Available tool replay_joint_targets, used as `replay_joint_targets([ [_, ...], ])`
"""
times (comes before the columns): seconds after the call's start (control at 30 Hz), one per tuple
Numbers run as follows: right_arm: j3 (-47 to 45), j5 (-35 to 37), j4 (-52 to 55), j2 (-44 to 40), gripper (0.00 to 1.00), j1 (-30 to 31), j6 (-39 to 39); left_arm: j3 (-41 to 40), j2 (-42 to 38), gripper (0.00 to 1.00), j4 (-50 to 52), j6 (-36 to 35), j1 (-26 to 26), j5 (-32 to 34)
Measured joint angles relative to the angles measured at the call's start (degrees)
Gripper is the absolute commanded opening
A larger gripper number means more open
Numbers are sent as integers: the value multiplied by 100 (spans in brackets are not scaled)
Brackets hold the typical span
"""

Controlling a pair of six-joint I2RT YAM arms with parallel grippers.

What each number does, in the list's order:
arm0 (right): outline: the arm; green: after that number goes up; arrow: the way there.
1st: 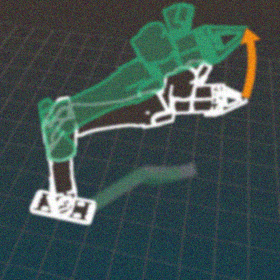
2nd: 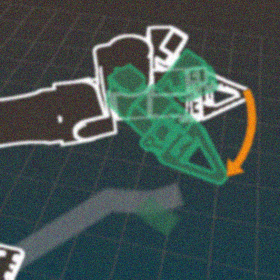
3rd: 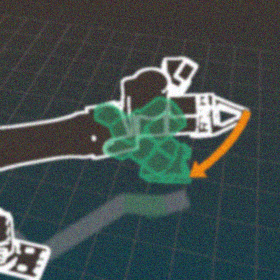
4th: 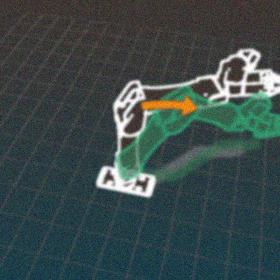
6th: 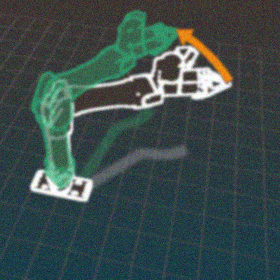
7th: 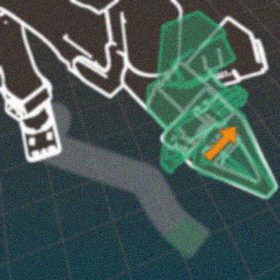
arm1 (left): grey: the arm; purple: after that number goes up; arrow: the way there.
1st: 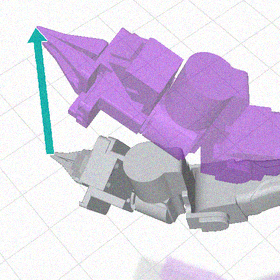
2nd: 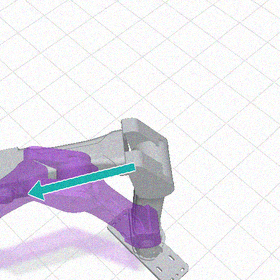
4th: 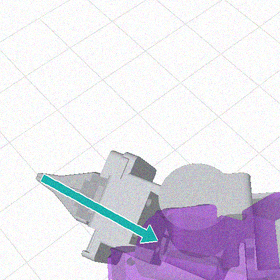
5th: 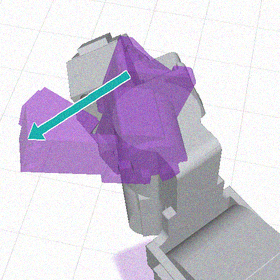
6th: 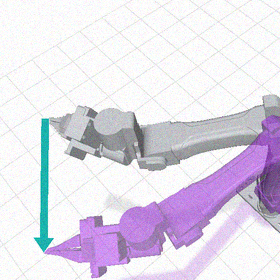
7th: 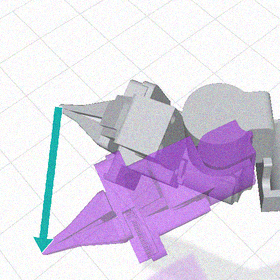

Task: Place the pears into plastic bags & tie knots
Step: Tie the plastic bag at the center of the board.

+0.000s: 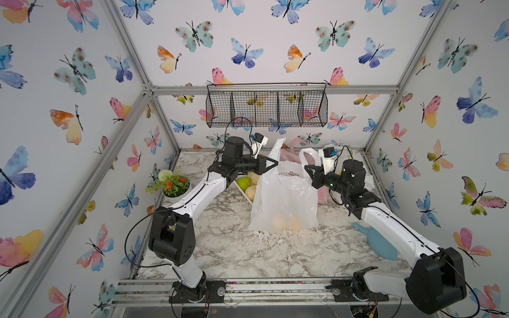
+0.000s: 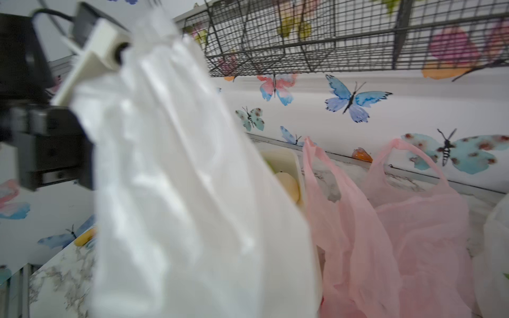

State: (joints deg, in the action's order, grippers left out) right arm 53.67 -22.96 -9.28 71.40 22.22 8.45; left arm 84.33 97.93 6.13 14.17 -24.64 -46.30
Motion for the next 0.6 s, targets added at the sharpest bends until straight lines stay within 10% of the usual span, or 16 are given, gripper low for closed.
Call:
replay_joint_targets([
  [0.2, 439, 319, 682, 17, 5, 686, -787, 560, 457, 3, 1078, -669, -2, -208],
  [0.6, 1545, 782, 1639, 988, 4, 1051, -1698, 1574, 695, 41, 2614, -2415, -48, -1408],
])
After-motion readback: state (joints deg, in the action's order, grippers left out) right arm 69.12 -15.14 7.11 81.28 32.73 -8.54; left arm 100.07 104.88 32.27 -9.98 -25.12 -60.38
